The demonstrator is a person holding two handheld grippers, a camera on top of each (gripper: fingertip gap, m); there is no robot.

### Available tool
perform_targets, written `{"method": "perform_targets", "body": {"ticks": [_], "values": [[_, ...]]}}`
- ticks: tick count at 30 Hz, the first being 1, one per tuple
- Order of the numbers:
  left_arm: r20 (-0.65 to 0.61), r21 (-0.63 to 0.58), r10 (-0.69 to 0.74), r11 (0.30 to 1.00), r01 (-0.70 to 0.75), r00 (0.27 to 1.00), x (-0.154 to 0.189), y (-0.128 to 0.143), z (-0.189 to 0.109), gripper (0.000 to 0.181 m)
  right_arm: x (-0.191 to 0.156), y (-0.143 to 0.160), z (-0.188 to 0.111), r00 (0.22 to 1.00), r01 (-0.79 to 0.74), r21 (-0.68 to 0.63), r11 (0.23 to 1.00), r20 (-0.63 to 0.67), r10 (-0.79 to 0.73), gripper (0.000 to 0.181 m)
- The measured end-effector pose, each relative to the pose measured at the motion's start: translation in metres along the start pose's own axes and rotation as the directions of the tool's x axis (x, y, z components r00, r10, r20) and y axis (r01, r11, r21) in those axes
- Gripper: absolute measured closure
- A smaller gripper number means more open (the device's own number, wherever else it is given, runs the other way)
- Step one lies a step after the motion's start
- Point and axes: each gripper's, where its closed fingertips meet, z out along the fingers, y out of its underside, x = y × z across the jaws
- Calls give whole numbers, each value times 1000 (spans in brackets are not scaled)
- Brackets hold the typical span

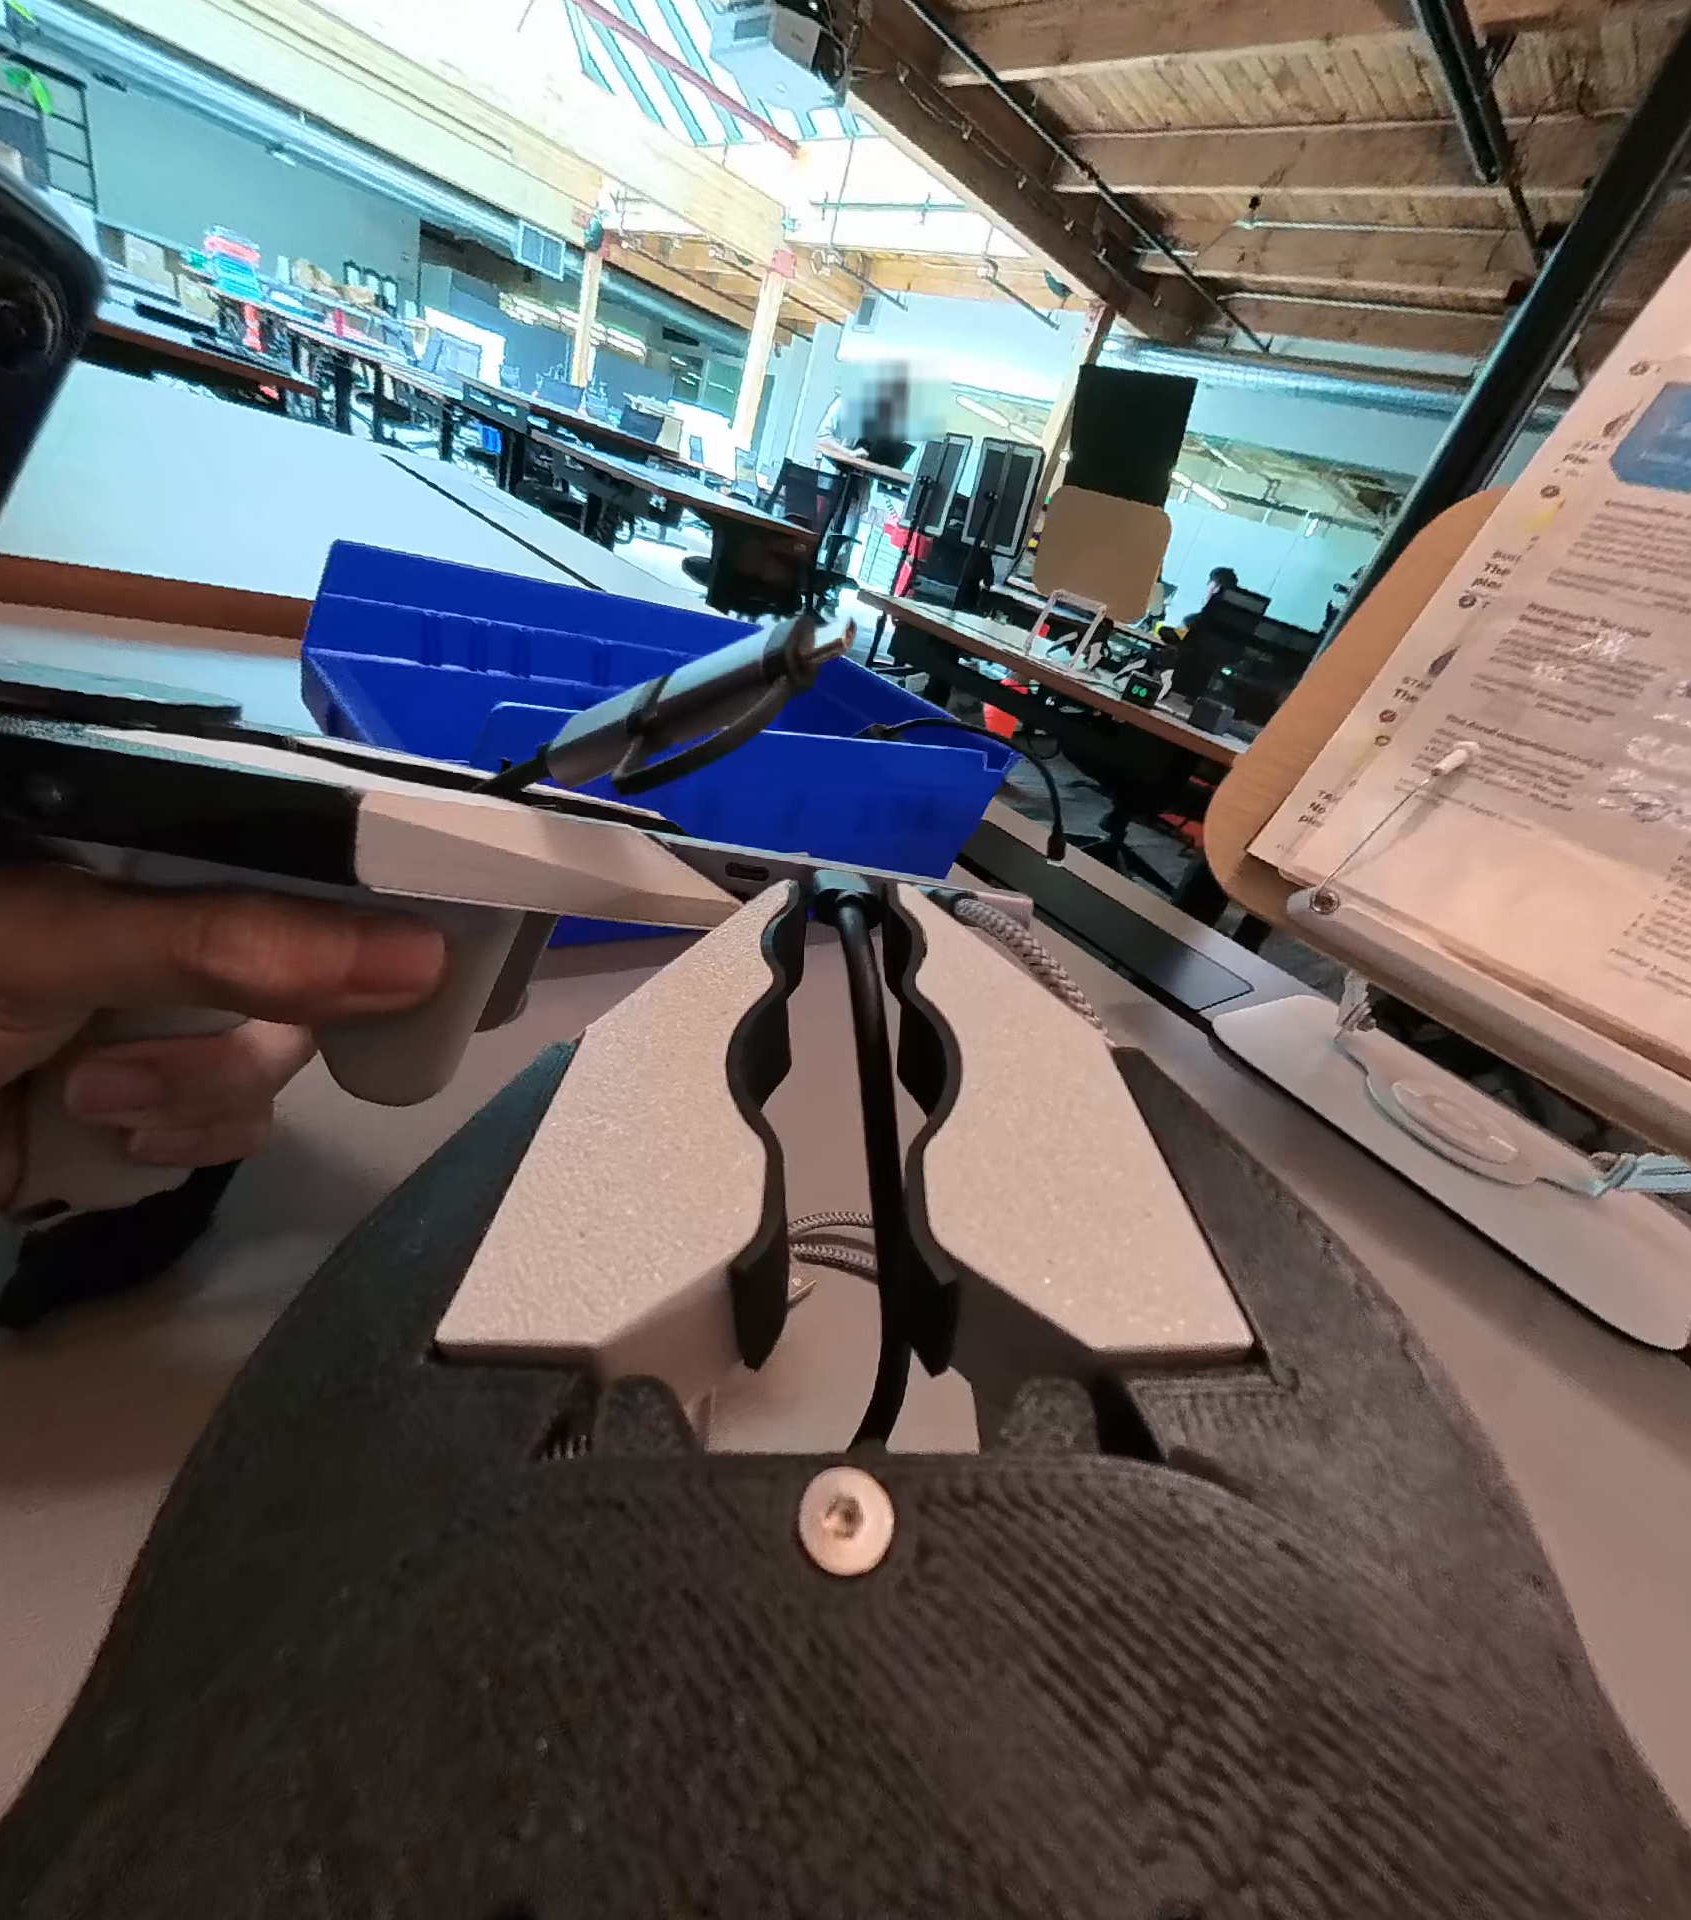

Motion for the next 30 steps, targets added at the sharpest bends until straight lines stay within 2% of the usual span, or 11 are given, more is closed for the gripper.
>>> {"method": "perform_targets", "body": {"ticks": [5,9,11,14,19,24,26,30], "values": [[5,8,-1,1000,1,1000,-1,-1,0,159,-3,0,1,999,49,-3,999,-11,-49,164],[2,0,2,1000,-2,1000,0,0,0,159,0,-9,-2,1000,-9,56,998,-12,9,165],[4,-3,9,1000,-9,1000,0,0,0,159,1,-7,-2,999,-41,47,998,1,41,172],[24,7,29,1000,-29,999,0,-1,0,159,1,-7,-2,997,-70,46,996,13,70,171],[28,7,10,1000,-10,1000,-2,-1,0,159,-1,-1,0,999,-52,7,999,12,52,167],[34,2,24,1000,-24,999,-2,0,0,159,0,1,-1,993,-118,-5,993,23,118,170],[37,5,25,1000,-25,999,-2,-1,0,159,0,1,0,984,-175,-29,984,29,176,170],[74,15,25,1000,-26,997,-8,-3,-2,159,-6,8,0,985,-162,-127,978,33,168,170]]}}
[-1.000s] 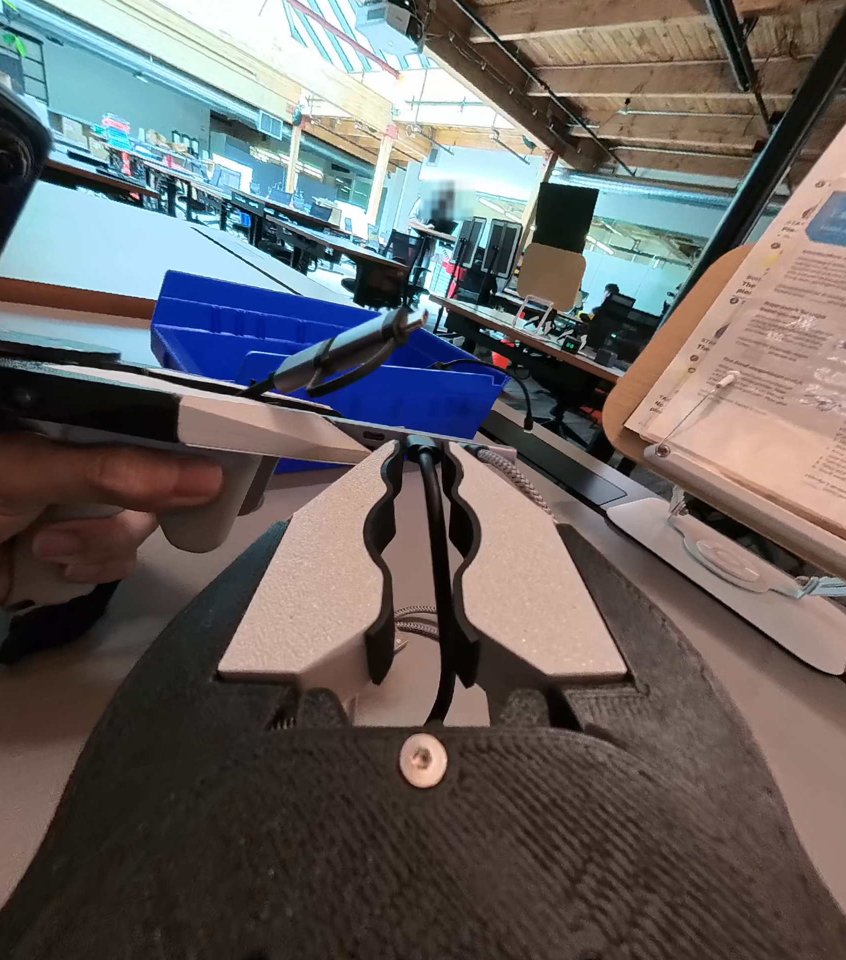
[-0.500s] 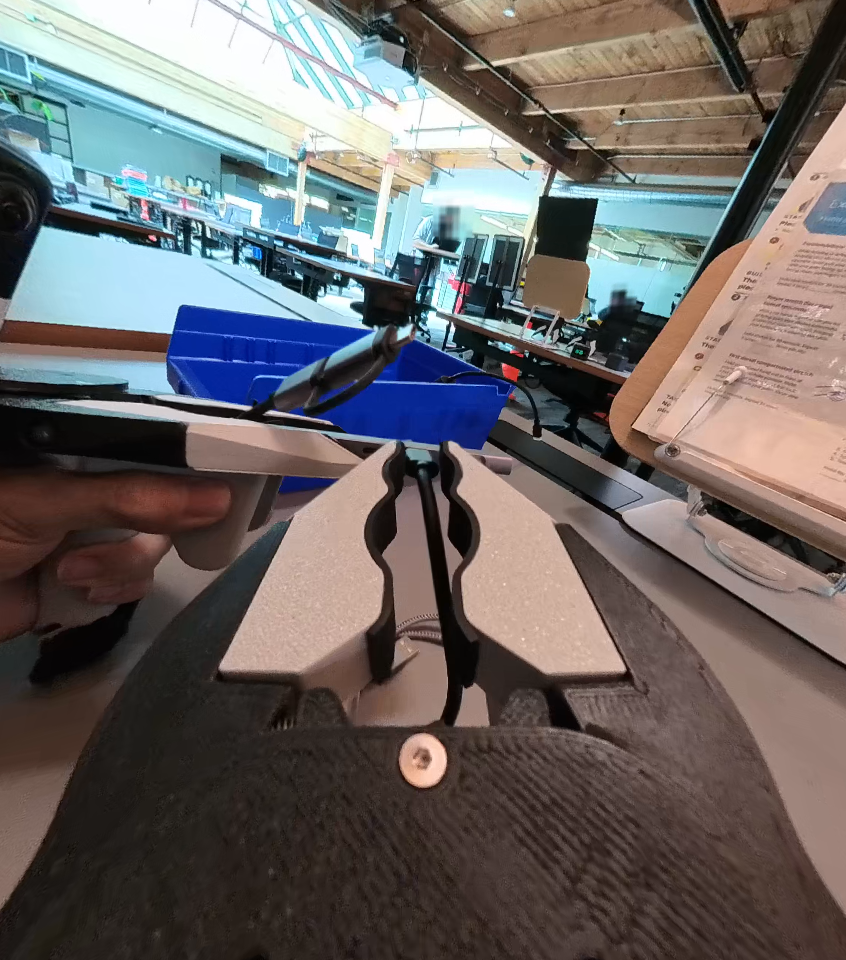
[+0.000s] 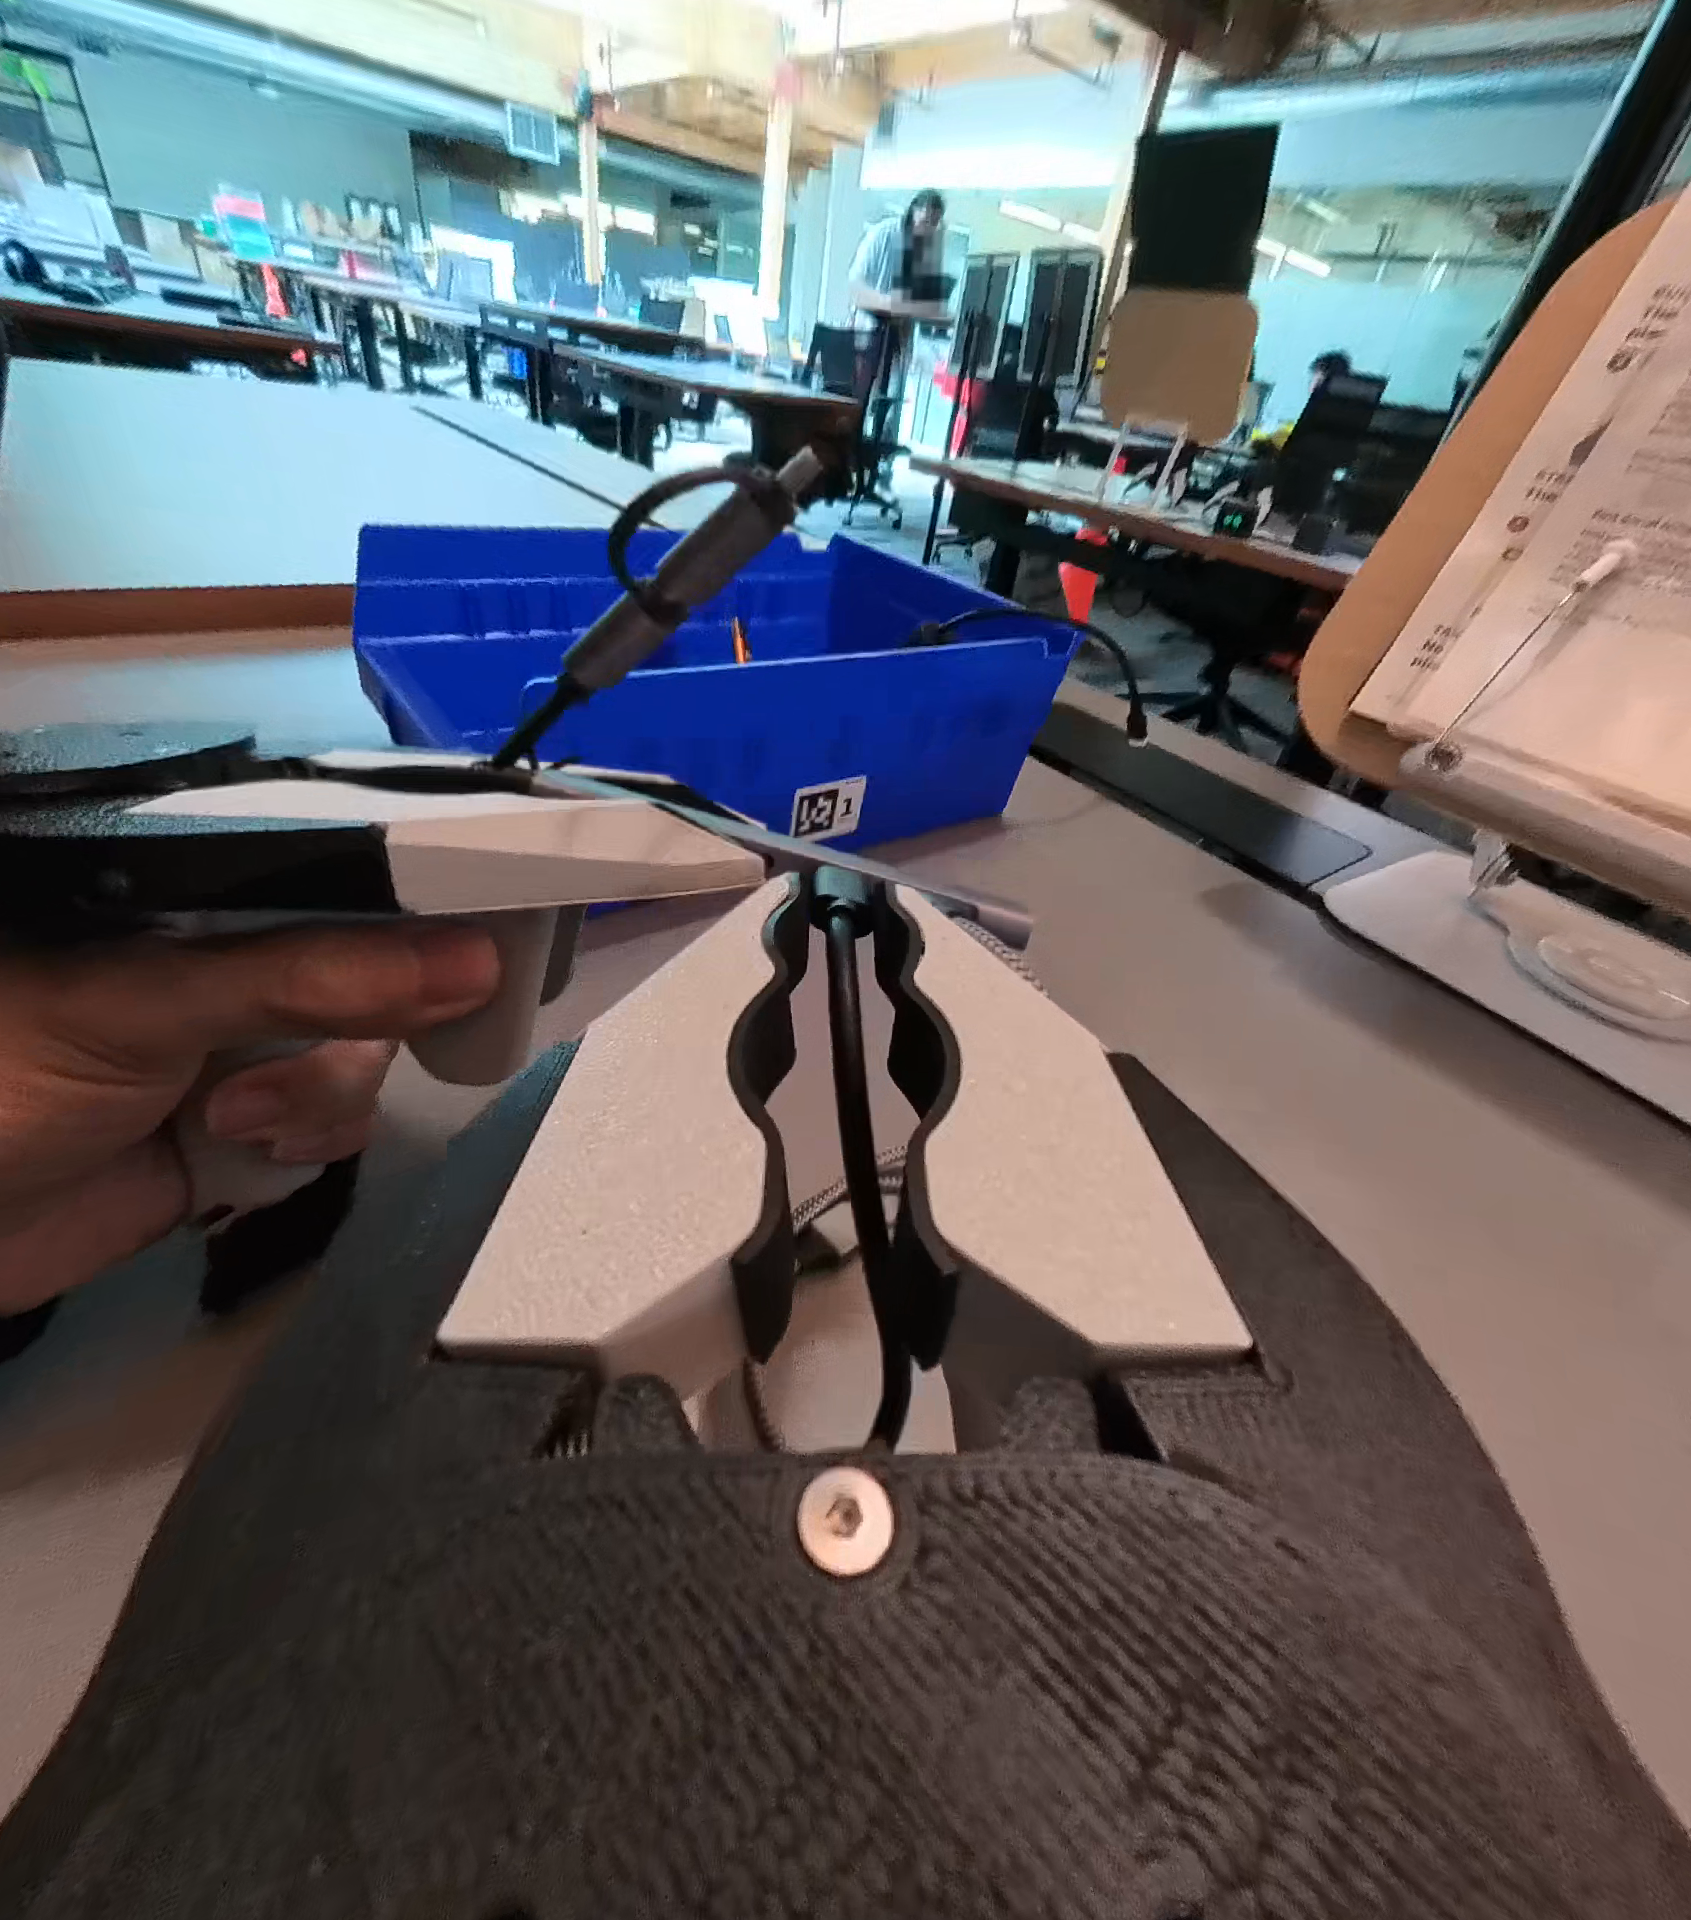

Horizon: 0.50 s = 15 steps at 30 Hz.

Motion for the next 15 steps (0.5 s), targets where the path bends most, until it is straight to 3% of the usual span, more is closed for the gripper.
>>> {"method": "perform_targets", "body": {"ticks": [7,8,10,12,15], "values": [[-6,-43,111,993,-111,994,16,7,4,159,5,8,-18,999,-49,-49,998,-23,48,170],[16,-46,125,991,-125,992,14,7,4,159,4,5,-21,998,-52,-39,998,-21,51,170],[208,-42,138,990,-132,968,-30,-2,-7,160,3,-11,-38,995,-101,26,995,1,101,170],[150,24,-27,999,24,988,-41,-12,-15,160,19,-22,-56,994,-58,44,997,-88,62,170],[56,22,108,994,-109,993,-3,-8,-3,159,25,-47,-69,994,-78,121,990,-70,87,170]]}}
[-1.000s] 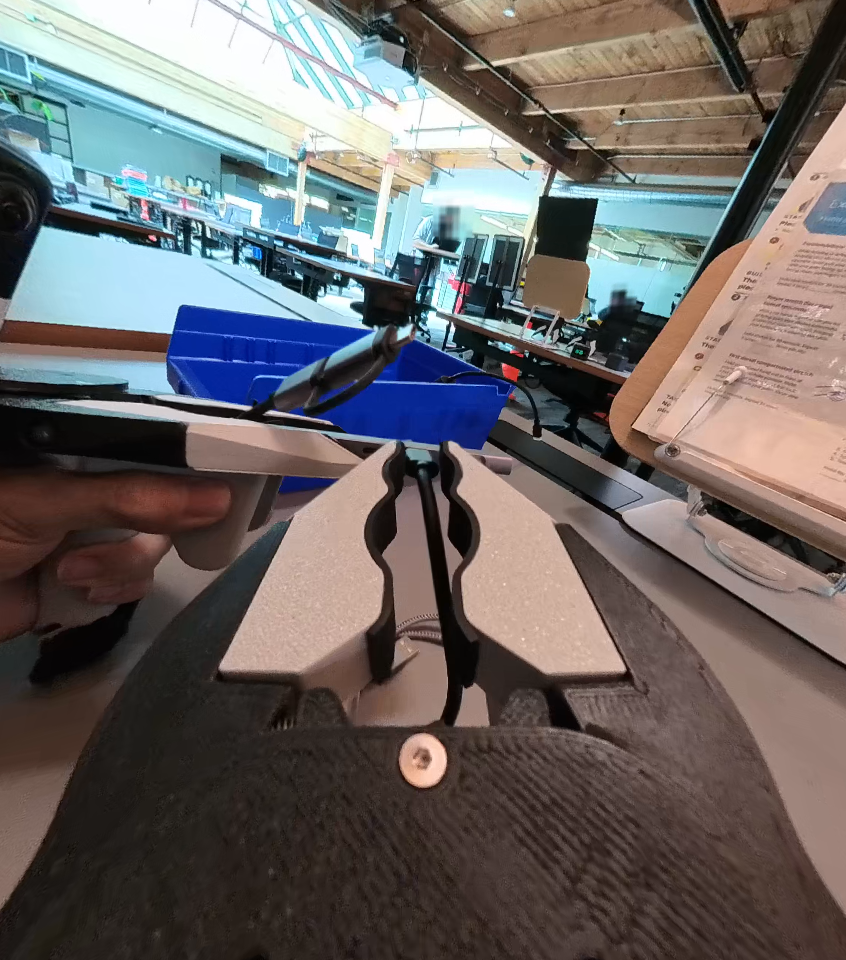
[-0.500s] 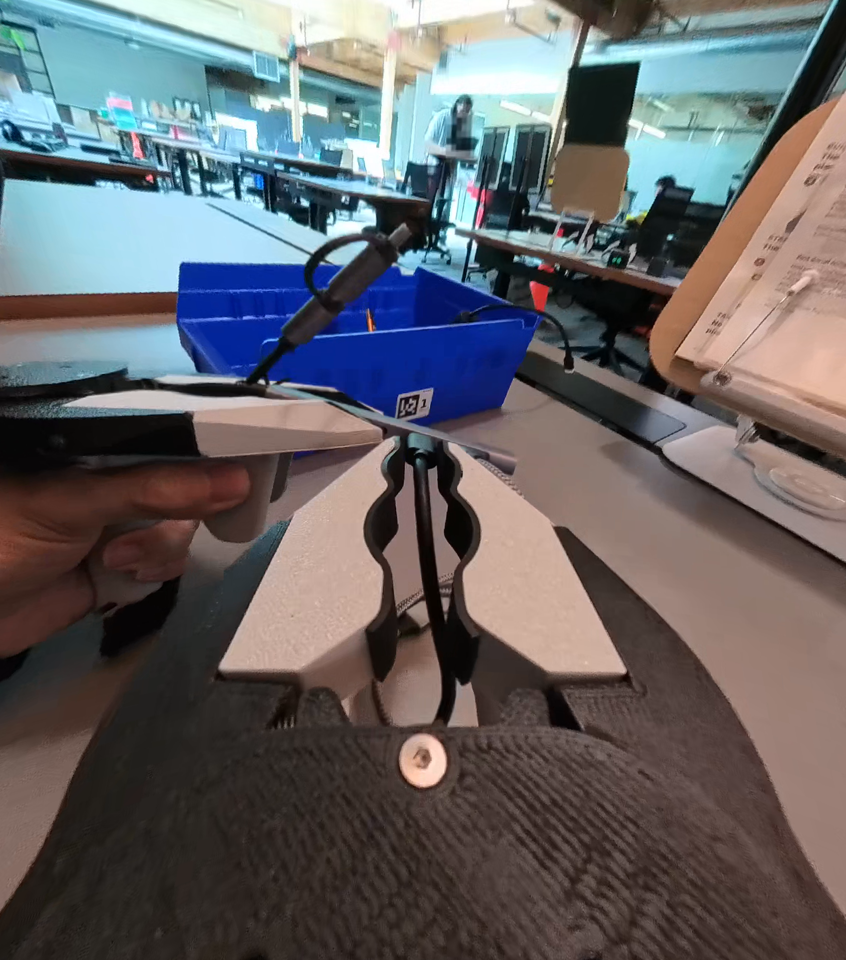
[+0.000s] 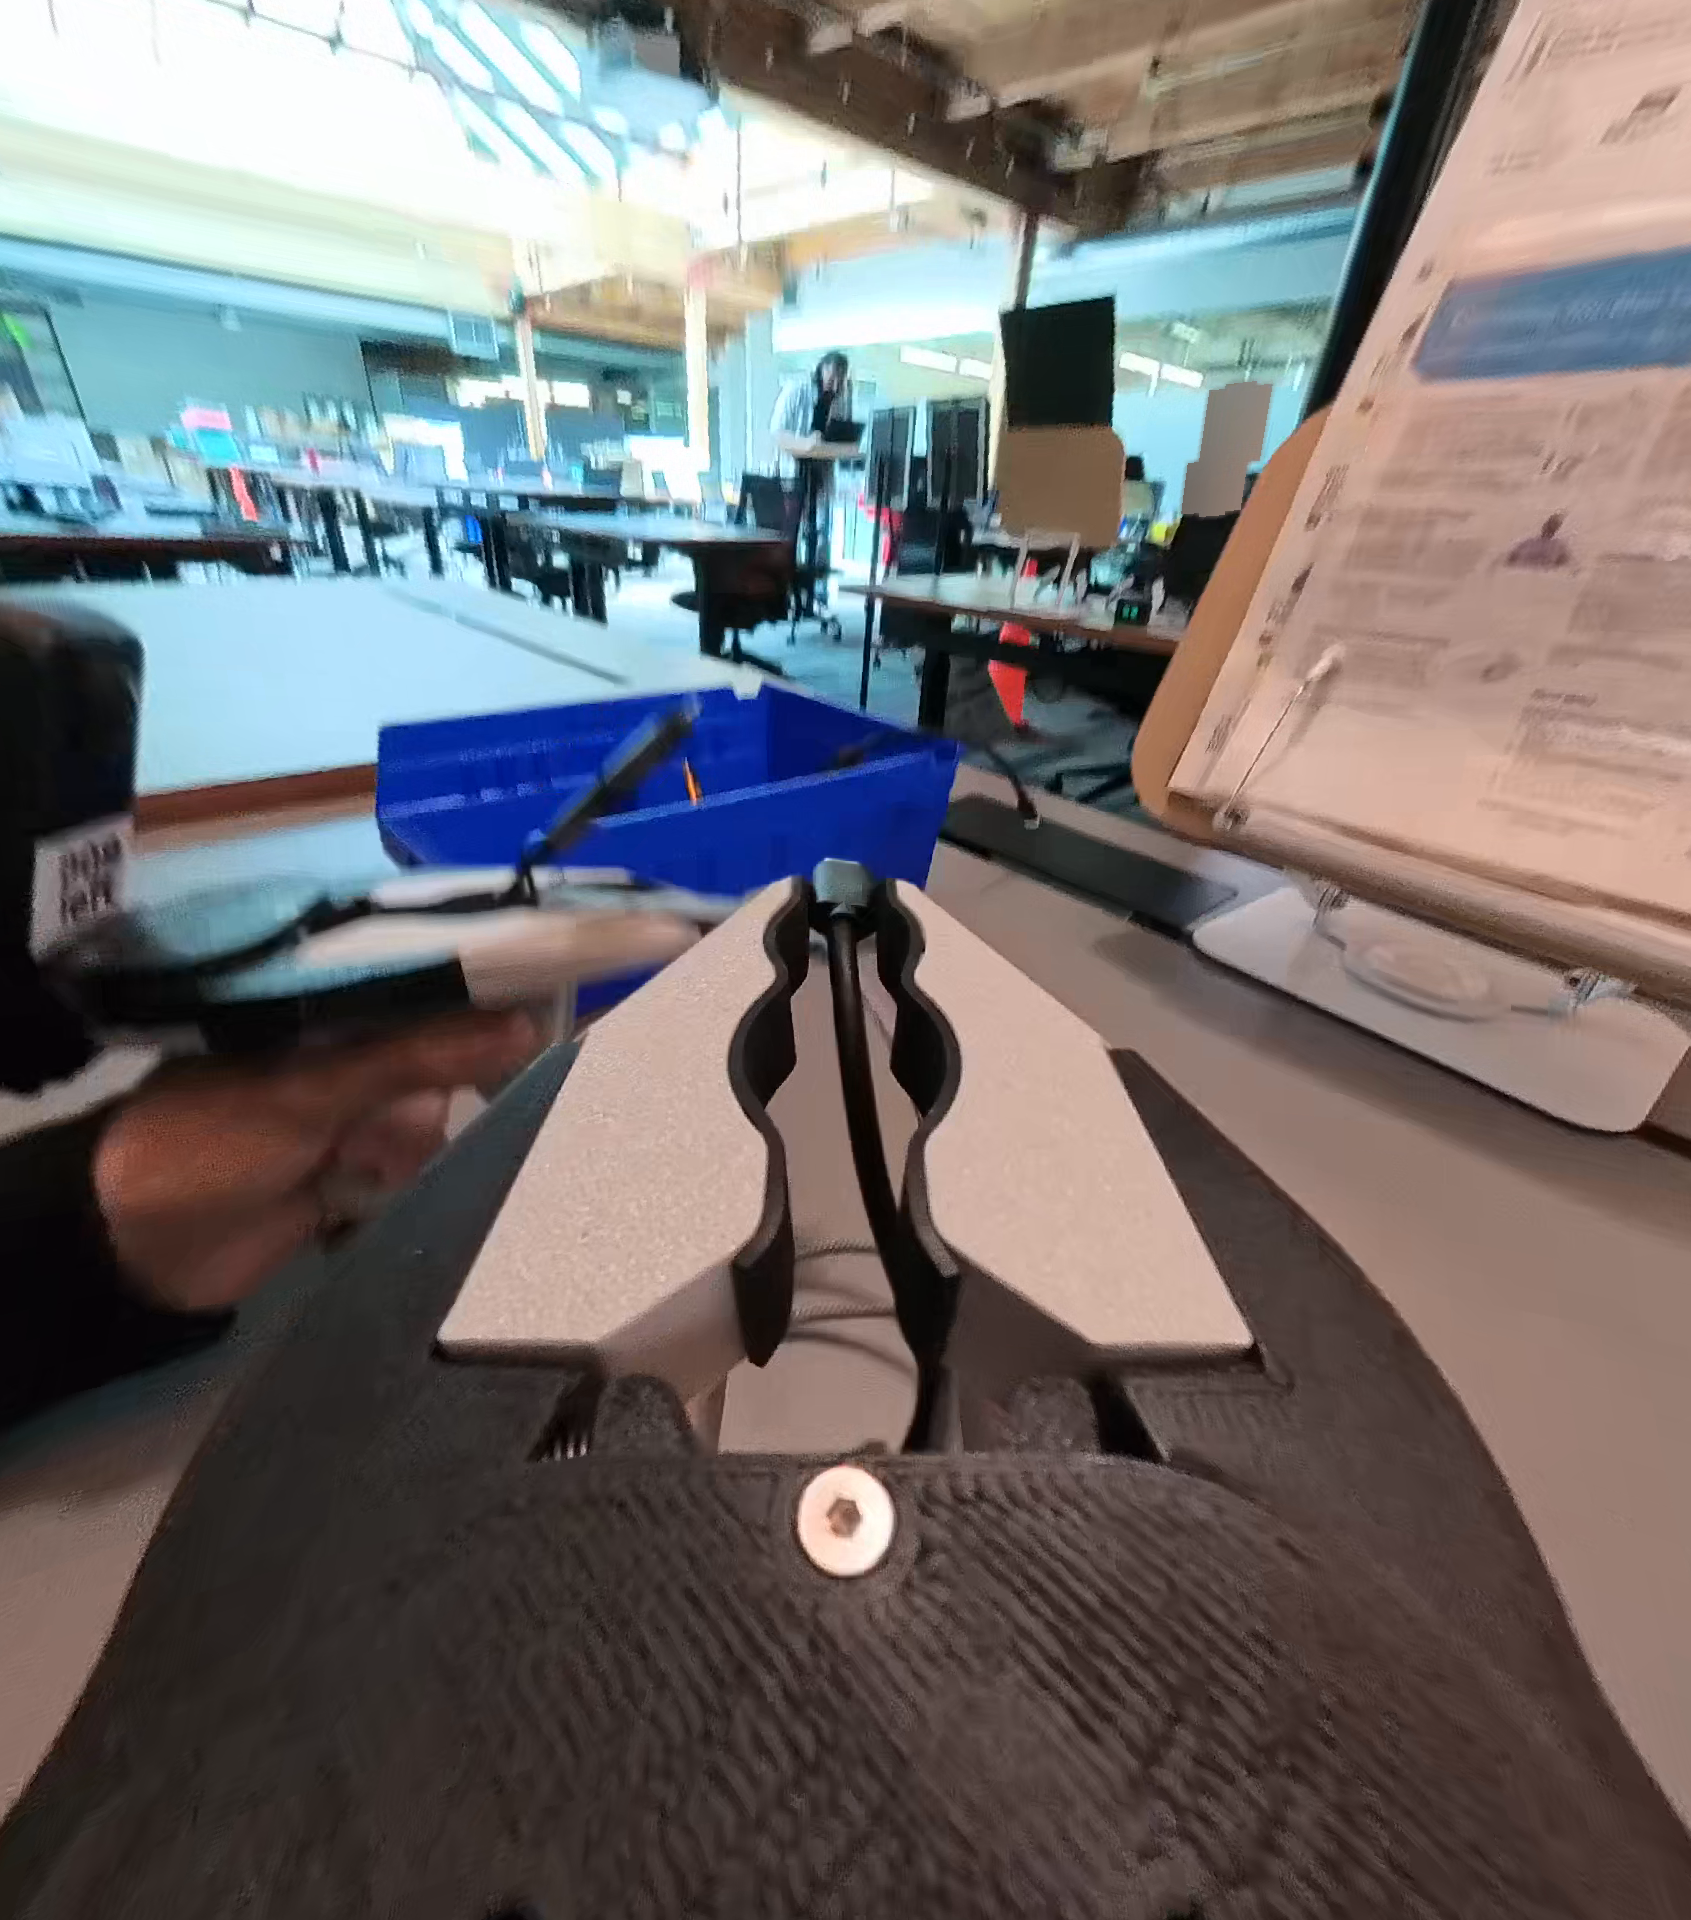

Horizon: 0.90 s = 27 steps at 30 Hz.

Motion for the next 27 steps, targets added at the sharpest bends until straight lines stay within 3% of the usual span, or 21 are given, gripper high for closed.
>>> {"method": "perform_targets", "body": {"ticks": [2,4,8,10,12,14,16,18,22,27], "values": [[-19,-13,121,992,-122,992,15,2,4,159,6,-22,-10,1000,5,35,999,-11,-4,170],[0,8,146,989,-146,989,13,-3,1,159,15,-55,-26,999,30,93,995,-26,-27,170],[125,82,55,994,-66,991,-17,-15,-10,160,27,-110,-54,997,26,84,996,67,-31,170],[152,125,15,992,-34,988,-27,-22,-16,159,33,-124,-66,990,10,17,1000,139,-12,171],[148,127,8,991,-28,989,-28,-21,-16,159,51,-131,-76,991,62,-42,997,120,-57,172],[146,141,9,990,-30,989,-26,-22,-16,160,74,-124,-85,992,106,-165,981,91,-92,173],[141,166,-6,986,-17,990,-25,-26,-18,160,83,-113,-95,992,64,-277,959,125,-30,174],[125,178,-28,984,5,992,-25,-29,-18,160,80,-103,-101,990,31,-306,951,142,13,175],[72,199,-60,979,45,996,-13,-49,-21,159,24,-76,-103,954,78,-317,945,298,22,176],[-34,192,26,981,-19,999,29,-66,-20,159,-43,-58,-78,901,156,-309,938,435,-6,176]]}}
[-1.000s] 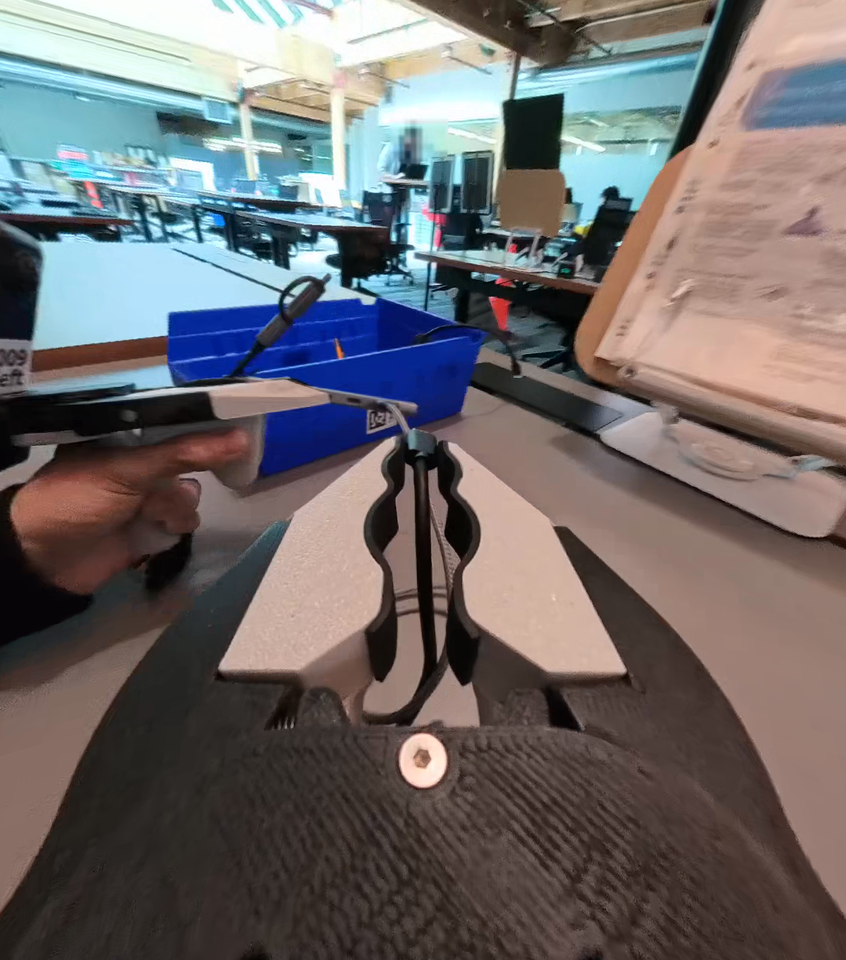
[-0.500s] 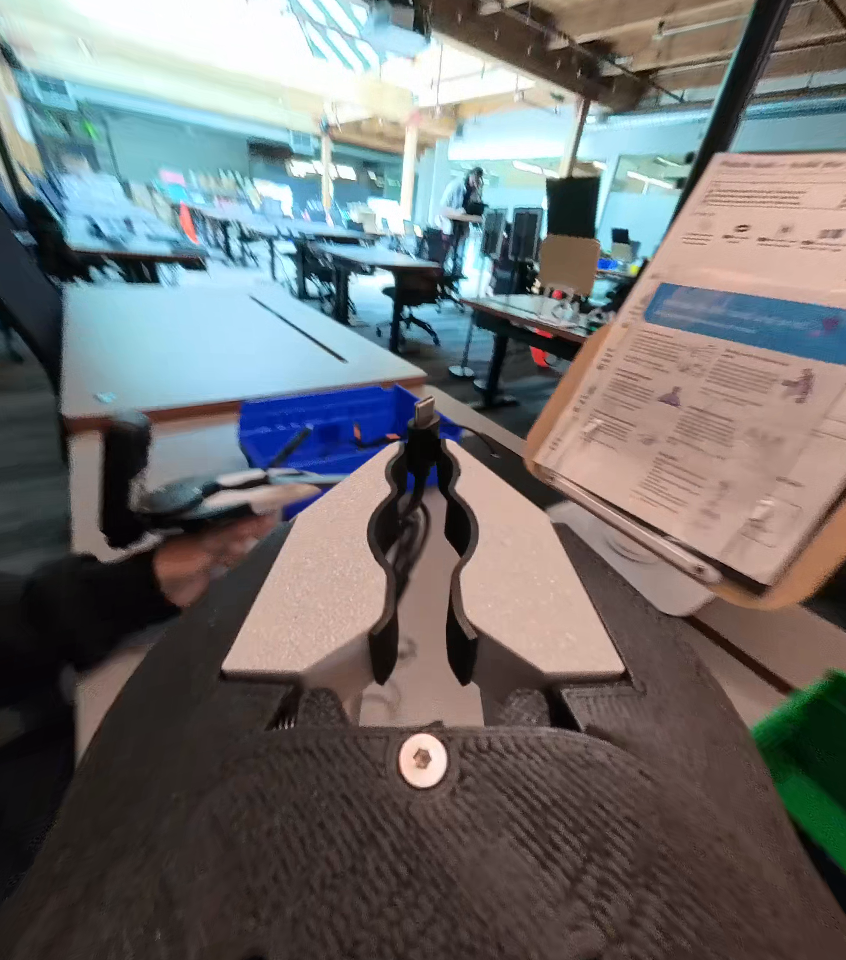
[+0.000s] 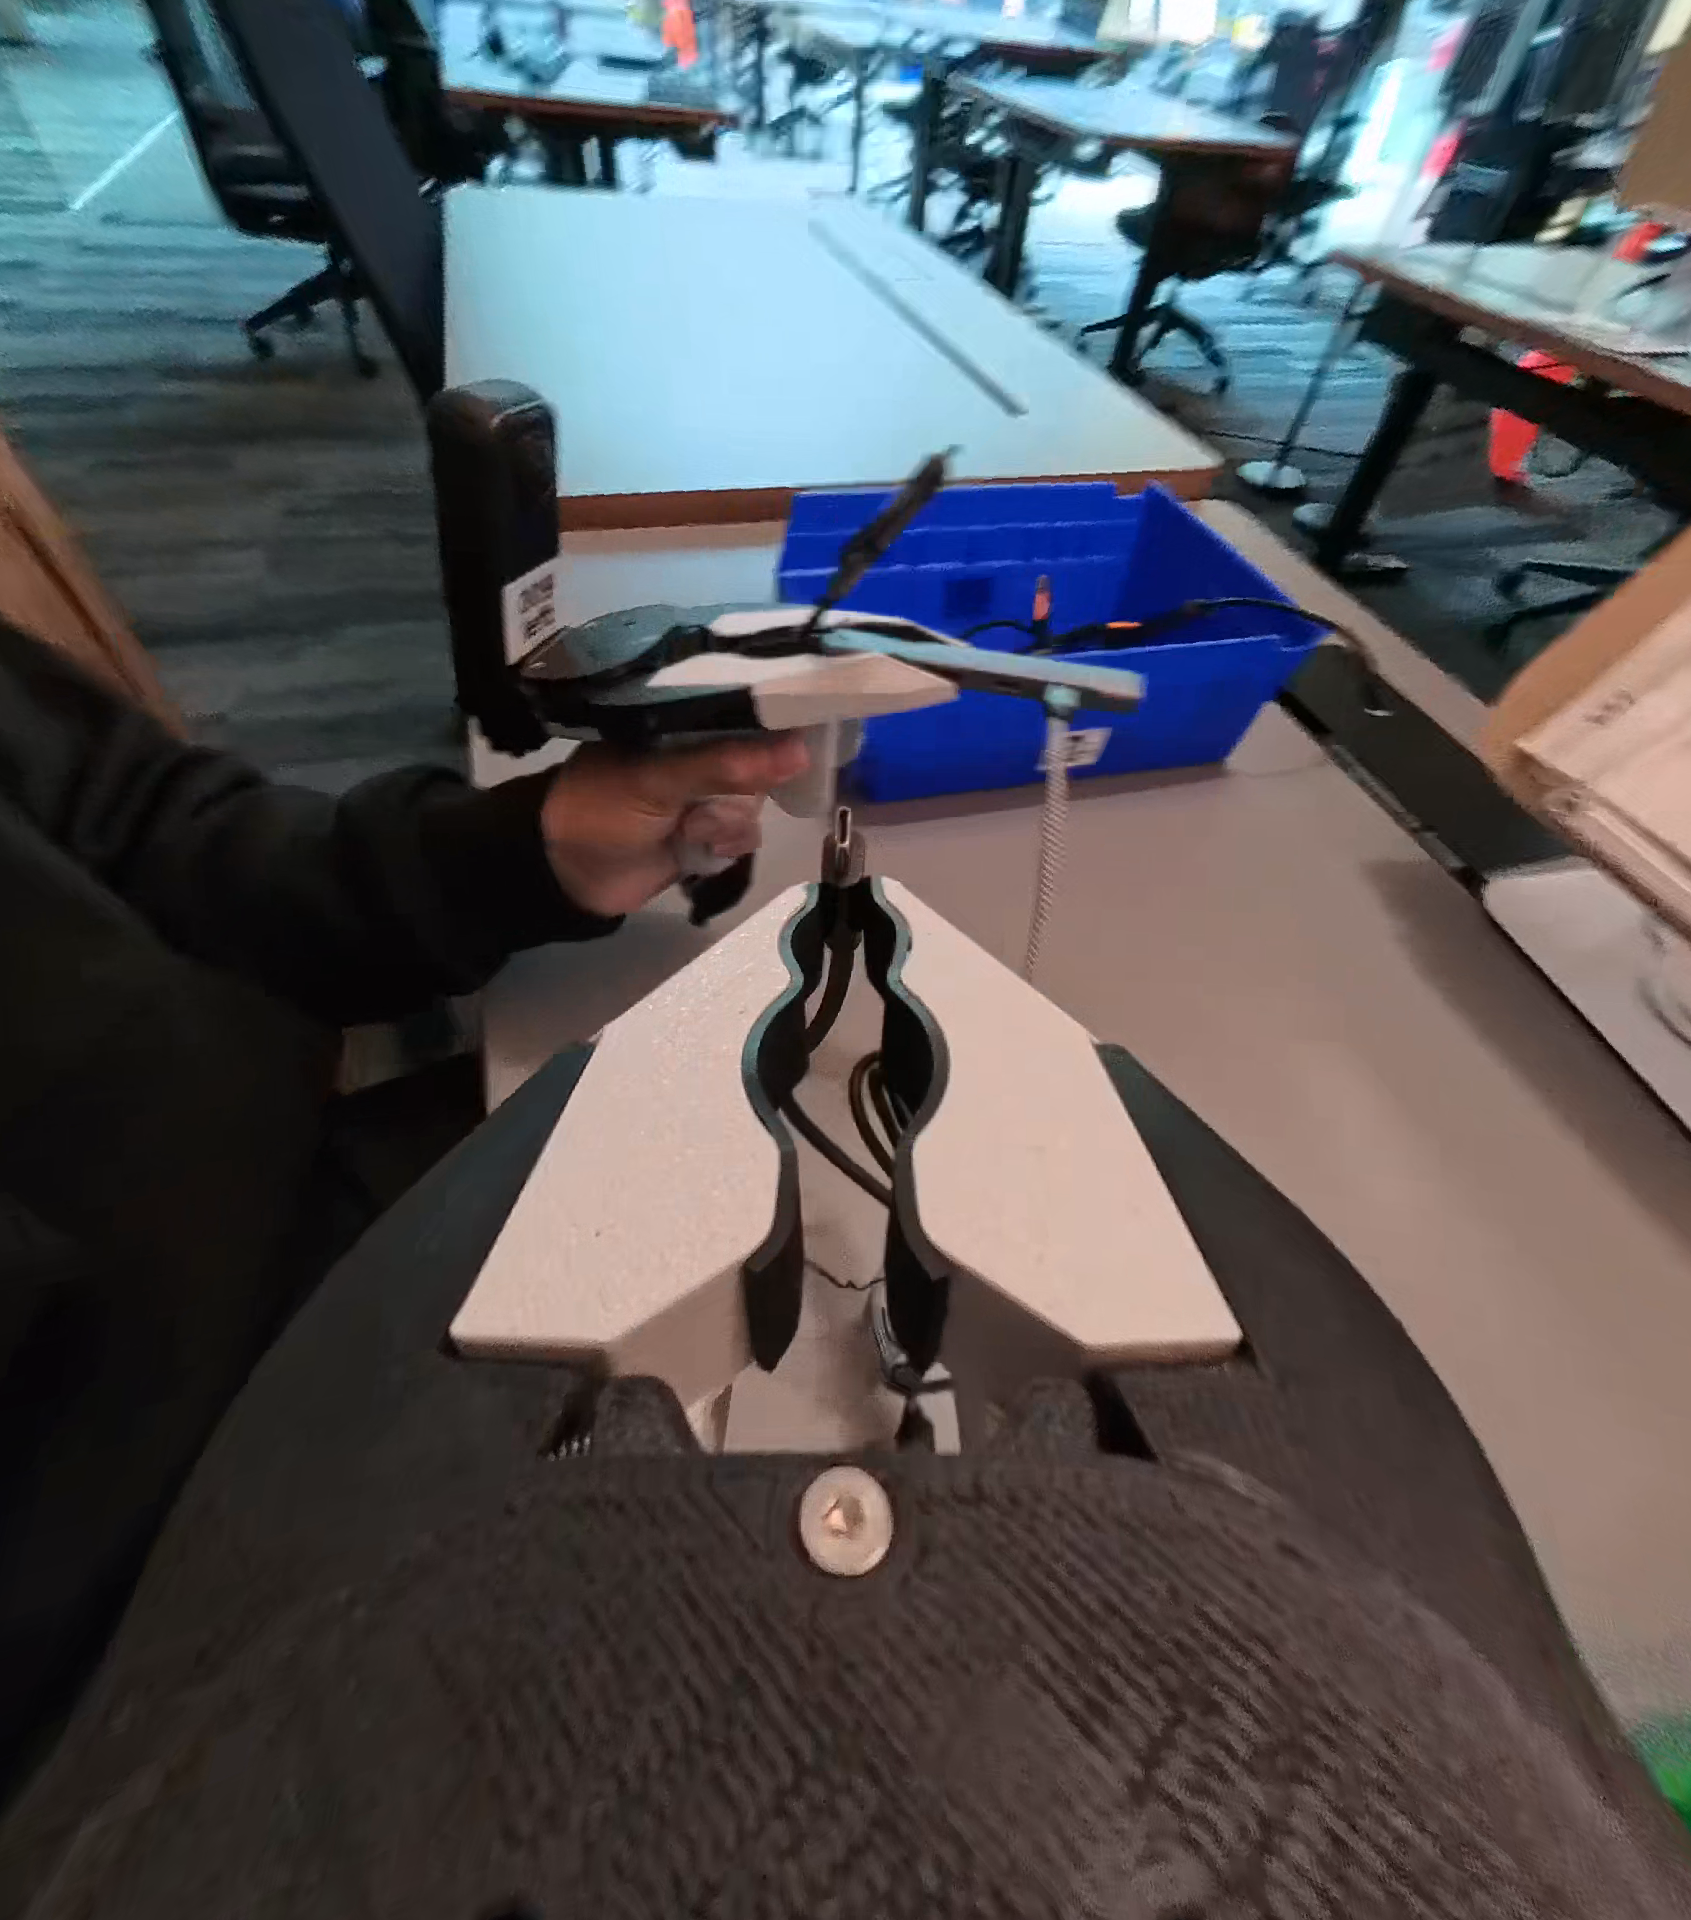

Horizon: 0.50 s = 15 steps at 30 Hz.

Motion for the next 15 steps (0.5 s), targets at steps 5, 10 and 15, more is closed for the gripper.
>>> {"method": "perform_targets", "body": {"ticks": [5,10,15], "values": [[-17,-94,74,993,-75,997,13,25,7,159,-40,-14,24,982,55,21,998,178,-58,176],[-16,-178,33,983,-35,999,1,53,10,159,-49,-70,4,979,58,288,956,170,-111,176],[27,-200,-16,980,21,1000,-12,67,8,159,1,-110,-40,994,97,462,881,-97,-59,175]]}}
